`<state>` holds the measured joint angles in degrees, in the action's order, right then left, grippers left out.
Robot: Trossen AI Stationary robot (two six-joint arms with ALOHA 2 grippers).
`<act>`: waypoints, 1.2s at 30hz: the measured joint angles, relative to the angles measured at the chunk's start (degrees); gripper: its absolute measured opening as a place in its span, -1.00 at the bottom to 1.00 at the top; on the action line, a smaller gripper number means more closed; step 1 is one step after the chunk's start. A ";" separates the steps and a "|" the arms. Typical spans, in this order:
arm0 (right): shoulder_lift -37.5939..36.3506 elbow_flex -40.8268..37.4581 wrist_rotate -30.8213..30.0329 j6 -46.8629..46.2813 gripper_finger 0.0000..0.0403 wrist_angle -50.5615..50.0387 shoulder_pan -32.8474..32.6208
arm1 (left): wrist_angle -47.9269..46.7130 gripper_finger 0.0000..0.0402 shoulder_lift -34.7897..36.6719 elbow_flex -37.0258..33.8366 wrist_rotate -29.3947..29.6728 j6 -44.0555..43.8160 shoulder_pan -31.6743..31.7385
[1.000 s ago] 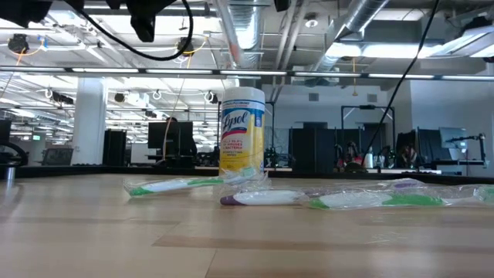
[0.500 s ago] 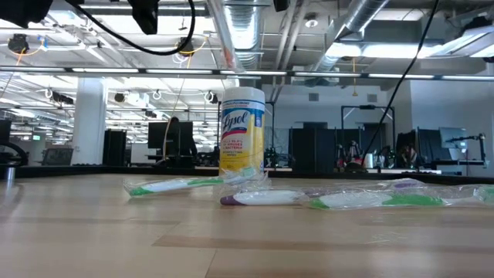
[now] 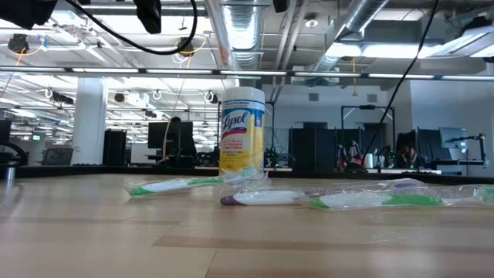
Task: Pick & Place toothbrushing station
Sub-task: Put the orange toothbrush into the transparent organizer
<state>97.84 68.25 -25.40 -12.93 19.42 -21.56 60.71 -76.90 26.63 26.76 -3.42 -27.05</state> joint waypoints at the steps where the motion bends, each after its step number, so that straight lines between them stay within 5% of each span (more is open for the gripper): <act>1: 0.00 0.00 0.02 0.00 -1.00 -0.03 -0.02 | 0.00 -0.92 0.00 0.00 -0.44 0.06 0.00; 14: -0.02 0.00 0.43 2.86 -1.00 -0.07 -1.86 | -3.68 -0.97 2.65 0.00 -1.55 0.50 -4.59; 36: -0.02 -0.02 3.05 2.97 -1.00 -0.13 -2.05 | -25.68 -0.98 20.72 0.00 0.39 -1.88 -27.21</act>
<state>97.82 68.23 -22.35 -9.96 19.29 -23.62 35.03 -56.19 26.63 27.15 -5.30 -54.25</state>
